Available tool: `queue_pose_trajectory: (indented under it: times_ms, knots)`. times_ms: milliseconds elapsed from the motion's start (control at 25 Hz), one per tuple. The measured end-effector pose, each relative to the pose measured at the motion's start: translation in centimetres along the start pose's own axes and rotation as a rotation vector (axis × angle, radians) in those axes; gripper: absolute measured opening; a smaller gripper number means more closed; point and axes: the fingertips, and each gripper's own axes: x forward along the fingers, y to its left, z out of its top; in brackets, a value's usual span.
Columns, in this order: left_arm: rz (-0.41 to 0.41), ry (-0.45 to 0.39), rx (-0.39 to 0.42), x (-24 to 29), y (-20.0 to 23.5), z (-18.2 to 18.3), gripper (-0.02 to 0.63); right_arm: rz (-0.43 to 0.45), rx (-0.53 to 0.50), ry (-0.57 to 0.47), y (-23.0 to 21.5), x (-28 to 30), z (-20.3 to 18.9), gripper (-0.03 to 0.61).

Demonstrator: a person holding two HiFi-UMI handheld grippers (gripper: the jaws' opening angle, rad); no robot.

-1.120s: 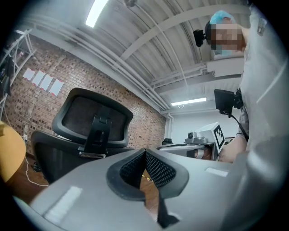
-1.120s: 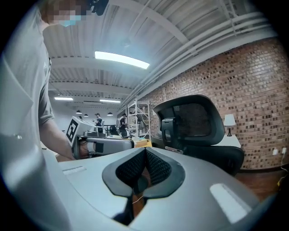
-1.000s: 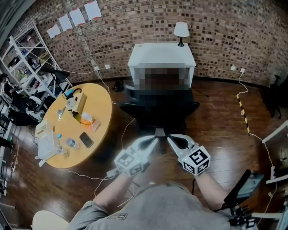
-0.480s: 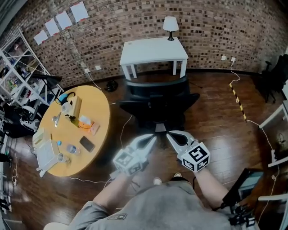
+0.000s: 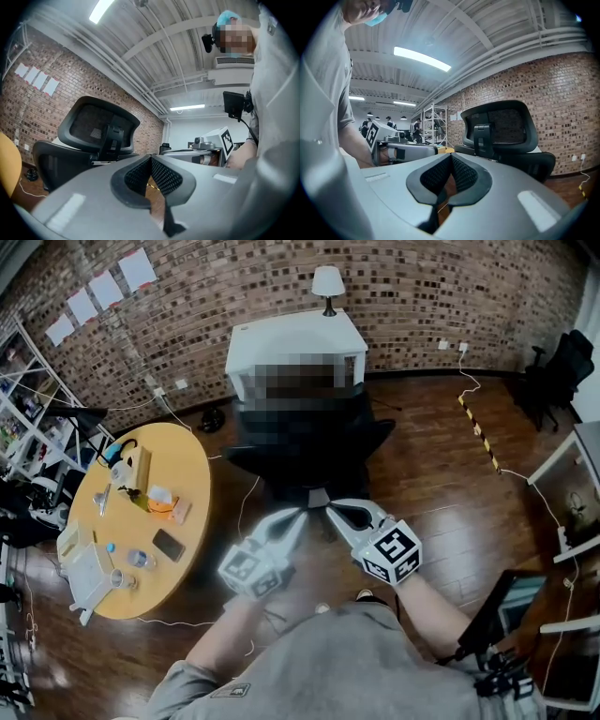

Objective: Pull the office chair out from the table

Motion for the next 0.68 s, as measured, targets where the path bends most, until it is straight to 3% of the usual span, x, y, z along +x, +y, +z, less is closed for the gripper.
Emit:
queue_pose_trajectory:
  times_ms: [680]
  knots:
    - [-0.024, 0.024, -0.028, 1.5, 0.0, -1.1, 0.002, -0.025, 0.025, 0.022, -1.3, -0.1, -1.2, 0.011]
